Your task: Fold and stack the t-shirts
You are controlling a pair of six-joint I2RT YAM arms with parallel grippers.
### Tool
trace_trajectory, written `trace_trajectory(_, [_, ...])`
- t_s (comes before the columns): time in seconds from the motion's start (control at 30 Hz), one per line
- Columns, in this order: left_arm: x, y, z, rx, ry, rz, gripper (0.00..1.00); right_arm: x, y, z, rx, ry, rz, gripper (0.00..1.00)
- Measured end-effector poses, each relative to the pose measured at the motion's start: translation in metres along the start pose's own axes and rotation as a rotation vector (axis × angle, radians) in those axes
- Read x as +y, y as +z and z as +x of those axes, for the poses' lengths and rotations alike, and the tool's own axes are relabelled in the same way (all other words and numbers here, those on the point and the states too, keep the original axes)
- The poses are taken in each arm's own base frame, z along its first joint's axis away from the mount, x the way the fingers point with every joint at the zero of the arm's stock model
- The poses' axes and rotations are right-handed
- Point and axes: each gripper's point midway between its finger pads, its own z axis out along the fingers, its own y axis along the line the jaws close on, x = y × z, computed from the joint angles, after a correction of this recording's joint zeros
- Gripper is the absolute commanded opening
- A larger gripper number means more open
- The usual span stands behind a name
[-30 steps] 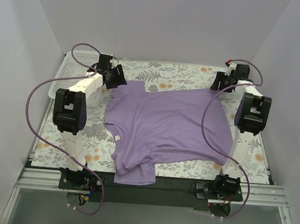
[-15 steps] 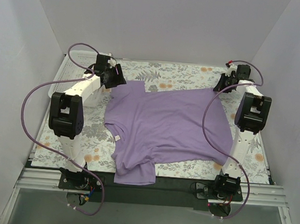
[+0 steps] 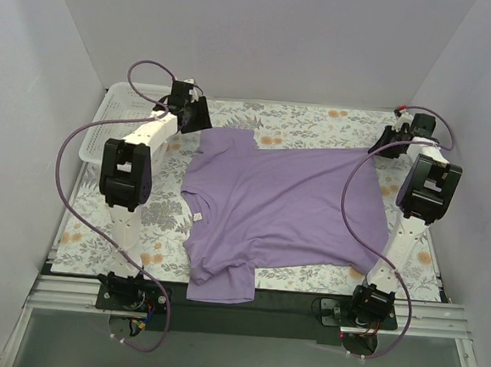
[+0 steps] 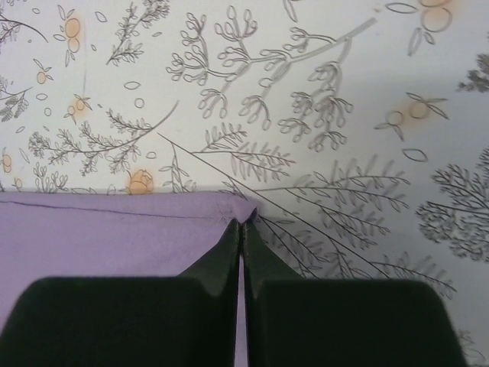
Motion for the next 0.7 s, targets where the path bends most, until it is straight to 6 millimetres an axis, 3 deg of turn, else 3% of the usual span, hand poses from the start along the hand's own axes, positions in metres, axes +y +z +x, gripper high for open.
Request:
trace_trajectory(0.03, [-0.001, 0.006, -0.006, -0.008, 0.005, -0.004, 0.52, -0.004, -0.003, 0.000, -0.003, 0.004, 0.002, 0.01])
trace_trajectory(0.17, [0.003, 0.047, 0.003, 0.025, 0.019, -0.035, 0.51, -0.013, -0.010, 0.004, -0.004, 0.006, 0.001, 0.01])
trace_trajectory(0.33, [0.015, 0.083, 0.013, 0.053, 0.027, -0.094, 0.50, -0.014, -0.011, 0.005, -0.008, -0.010, -0.008, 0.01])
trace_trajectory(0.47, [0.015, 0.090, 0.001, 0.016, 0.030, -0.117, 0.50, -0.013, -0.012, 0.005, -0.011, -0.018, -0.013, 0.01])
trace_trajectory(0.7, [0.019, 0.095, 0.001, 0.015, 0.027, -0.137, 0.39, -0.010, -0.014, 0.010, -0.004, -0.030, -0.028, 0.01])
